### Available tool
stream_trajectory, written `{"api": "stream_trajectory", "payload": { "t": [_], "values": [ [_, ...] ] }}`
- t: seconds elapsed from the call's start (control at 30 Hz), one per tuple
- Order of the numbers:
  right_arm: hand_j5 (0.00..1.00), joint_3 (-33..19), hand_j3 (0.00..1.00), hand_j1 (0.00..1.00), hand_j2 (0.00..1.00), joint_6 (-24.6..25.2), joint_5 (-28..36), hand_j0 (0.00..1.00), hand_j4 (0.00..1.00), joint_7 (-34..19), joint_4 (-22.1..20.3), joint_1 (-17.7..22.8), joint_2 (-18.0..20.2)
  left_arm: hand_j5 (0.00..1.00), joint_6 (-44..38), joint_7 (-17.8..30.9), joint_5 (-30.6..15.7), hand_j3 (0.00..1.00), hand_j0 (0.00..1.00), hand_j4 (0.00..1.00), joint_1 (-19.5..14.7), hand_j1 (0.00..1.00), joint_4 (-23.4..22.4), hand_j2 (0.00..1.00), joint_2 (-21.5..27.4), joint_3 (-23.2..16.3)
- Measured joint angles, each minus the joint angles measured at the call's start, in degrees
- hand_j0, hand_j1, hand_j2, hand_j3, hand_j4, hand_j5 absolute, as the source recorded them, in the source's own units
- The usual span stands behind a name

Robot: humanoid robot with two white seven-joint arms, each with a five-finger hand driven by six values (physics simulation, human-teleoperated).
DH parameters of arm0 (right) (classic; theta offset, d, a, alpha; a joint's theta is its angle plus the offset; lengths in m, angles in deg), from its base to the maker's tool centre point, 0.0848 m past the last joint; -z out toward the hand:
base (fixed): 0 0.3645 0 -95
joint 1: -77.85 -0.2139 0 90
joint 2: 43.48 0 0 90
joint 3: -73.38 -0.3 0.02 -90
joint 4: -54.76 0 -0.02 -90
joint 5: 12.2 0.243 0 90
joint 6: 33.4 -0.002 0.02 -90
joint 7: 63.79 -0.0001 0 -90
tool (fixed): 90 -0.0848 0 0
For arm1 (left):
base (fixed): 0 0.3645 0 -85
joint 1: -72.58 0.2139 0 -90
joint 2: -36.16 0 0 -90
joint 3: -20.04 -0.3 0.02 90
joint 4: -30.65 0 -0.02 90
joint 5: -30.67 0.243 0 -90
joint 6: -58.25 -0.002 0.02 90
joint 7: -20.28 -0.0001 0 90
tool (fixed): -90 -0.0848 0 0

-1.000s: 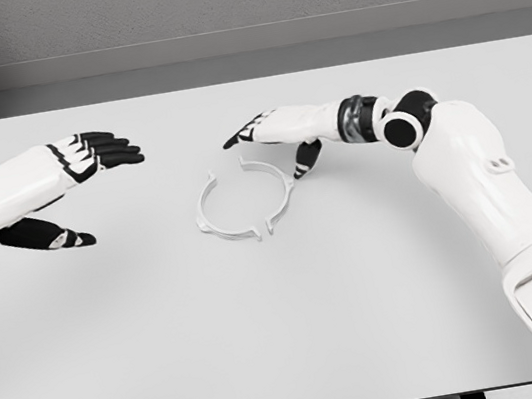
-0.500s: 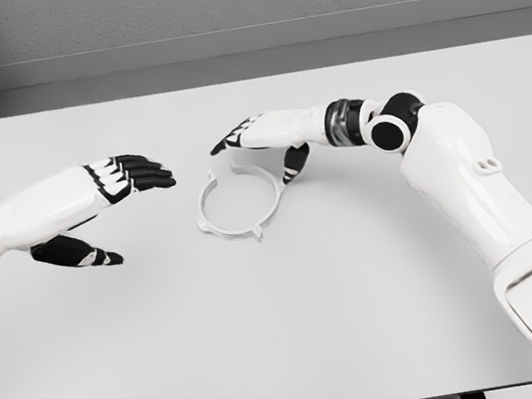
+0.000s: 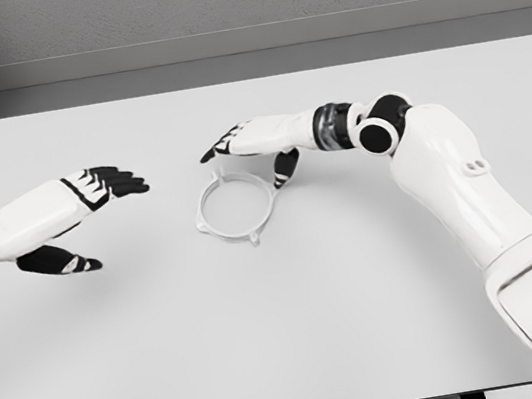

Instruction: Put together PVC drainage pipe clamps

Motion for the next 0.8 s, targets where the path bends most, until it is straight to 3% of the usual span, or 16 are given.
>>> {"api": "stream_trajectory", "payload": {
  "t": [0.3,0.57,0.8],
  "values": [
    [1.00,-1.2,1.00,1.00,1.00,0.0,0.2,1.00,1.00,0.0,-0.2,-0.1,0.6,1.00,0.0,0.0,0.0,1.00,1.00,1.00,0.2,1.00,-0.7,1.00,-0.2,0.2],
    [1.00,-17.2,1.00,1.00,1.00,0.0,1.1,1.00,1.00,0.0,0.7,3.1,13.3,1.00,0.0,0.0,-0.2,1.00,1.00,1.00,0.8,1.00,-0.6,1.00,-1.6,0.4],
    [1.00,-22.8,1.00,1.00,1.00,0.0,11.8,1.00,1.00,-0.1,0.6,8.5,22.6,1.00,0.0,0.0,-0.6,1.00,1.00,1.00,0.9,1.00,-0.7,1.00,-2.6,0.6]
  ]
}}
